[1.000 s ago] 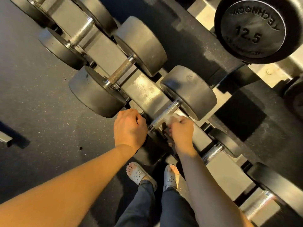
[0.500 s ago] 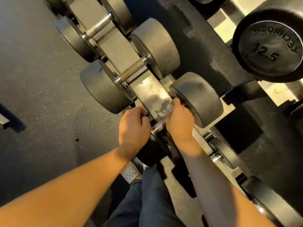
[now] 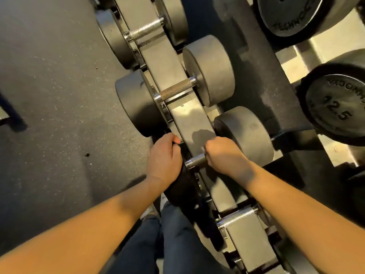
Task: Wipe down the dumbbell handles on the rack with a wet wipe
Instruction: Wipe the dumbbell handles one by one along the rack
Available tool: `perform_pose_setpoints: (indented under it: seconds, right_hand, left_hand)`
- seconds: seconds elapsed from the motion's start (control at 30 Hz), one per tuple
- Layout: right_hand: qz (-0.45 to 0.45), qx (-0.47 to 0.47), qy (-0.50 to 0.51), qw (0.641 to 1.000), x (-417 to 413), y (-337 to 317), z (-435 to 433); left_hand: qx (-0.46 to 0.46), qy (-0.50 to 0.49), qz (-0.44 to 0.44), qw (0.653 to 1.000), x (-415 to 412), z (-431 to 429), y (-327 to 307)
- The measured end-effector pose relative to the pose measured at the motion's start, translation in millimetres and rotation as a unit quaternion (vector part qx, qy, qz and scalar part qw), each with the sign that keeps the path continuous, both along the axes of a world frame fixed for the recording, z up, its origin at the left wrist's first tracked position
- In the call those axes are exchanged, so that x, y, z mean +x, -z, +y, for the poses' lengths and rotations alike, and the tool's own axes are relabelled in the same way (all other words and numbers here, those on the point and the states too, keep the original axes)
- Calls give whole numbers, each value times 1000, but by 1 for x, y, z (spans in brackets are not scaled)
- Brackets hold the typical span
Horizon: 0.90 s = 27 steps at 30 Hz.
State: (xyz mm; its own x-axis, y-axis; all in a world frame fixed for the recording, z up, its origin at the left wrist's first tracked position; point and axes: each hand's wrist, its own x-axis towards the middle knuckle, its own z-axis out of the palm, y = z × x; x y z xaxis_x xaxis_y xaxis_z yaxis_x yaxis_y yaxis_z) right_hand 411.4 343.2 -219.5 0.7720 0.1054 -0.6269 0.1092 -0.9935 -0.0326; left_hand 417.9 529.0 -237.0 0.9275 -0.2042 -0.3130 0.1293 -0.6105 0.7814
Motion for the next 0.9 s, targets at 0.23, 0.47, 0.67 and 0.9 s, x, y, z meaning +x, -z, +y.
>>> perform_pose_setpoints:
  seconds: [0.23, 0.47, 0.67, 0.9]
  right_hand:
    - [-124, 201, 237, 942, 32, 16, 36]
    - [-198, 371, 315, 851, 94, 12, 53]
    - [-305, 260, 283, 871, 140, 30, 54]
    - [-135, 240, 192, 942, 159, 34, 83]
  left_hand:
    - [2, 35, -77, 996, 41, 22, -30]
    - [136, 39, -284, 948, 149, 49, -26]
    - [25, -221, -63, 973, 203, 51, 6]
    - [71, -225, -1, 972, 207, 46, 15]
